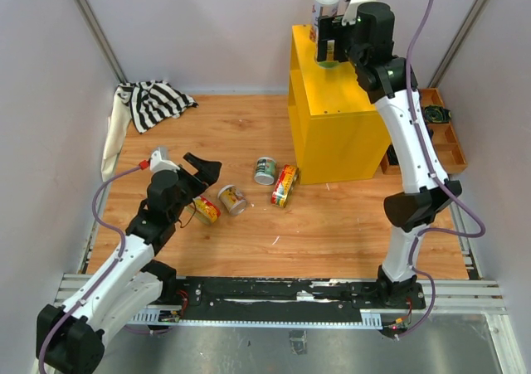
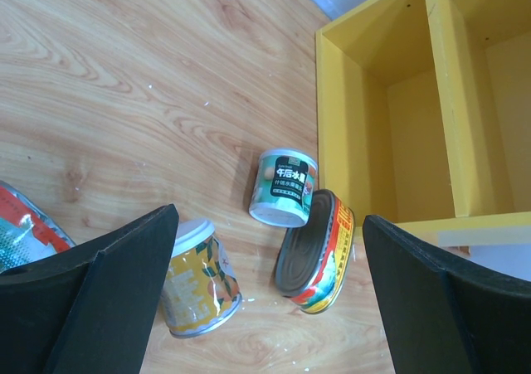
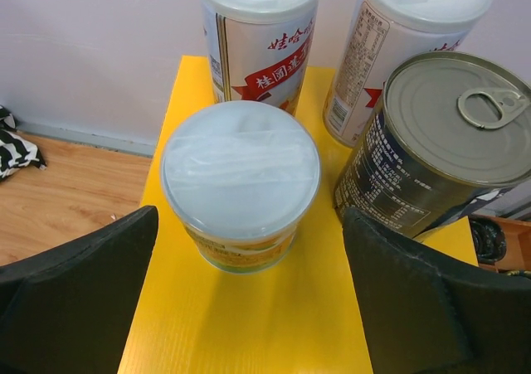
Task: Place and organize the canned foods onto the counter
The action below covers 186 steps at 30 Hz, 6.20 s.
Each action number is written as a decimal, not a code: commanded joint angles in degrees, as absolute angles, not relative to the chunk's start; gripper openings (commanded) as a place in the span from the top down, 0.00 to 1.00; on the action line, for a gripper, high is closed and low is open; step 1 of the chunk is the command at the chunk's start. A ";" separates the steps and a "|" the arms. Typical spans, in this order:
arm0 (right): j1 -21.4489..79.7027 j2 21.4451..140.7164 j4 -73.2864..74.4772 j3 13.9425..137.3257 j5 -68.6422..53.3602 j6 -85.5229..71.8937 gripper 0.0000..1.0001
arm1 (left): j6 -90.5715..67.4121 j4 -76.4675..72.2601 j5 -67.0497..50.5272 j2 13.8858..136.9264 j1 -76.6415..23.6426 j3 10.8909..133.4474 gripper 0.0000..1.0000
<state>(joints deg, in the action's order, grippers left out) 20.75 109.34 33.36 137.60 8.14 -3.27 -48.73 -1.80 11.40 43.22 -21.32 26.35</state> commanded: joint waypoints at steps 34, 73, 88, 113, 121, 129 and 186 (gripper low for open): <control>60.28 86.80 35.59 104.16 25.14 -5.71 0.07 | -51.89 6.33 11.99 28.18 -20.79 21.54 0.02; 48.69 124.32 53.39 118.60 22.08 -38.28 0.02 | -52.43 8.12 12.77 25.76 -20.75 19.79 0.02; 45.72 129.01 51.50 118.71 20.11 -37.97 0.02 | -51.88 4.69 12.61 28.96 -20.78 18.33 0.02; 43.70 134.12 46.91 119.59 16.53 -35.46 0.05 | -50.07 0.94 12.32 34.18 -20.65 18.44 0.02; 43.70 132.98 45.57 117.46 14.28 -34.09 0.15 | -50.26 0.69 11.96 34.31 -20.58 18.79 0.02; 43.75 133.13 44.65 116.23 10.95 -33.02 0.31 | -50.78 3.07 12.35 31.60 -20.57 18.54 0.02; 50.29 107.53 28.57 114.55 5.98 -6.91 0.99 | -51.48 9.43 14.07 25.10 -20.62 20.50 0.02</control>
<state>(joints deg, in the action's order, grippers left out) 48.97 112.18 32.40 109.86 4.71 -9.34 -51.51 9.72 13.32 25.32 -21.10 18.85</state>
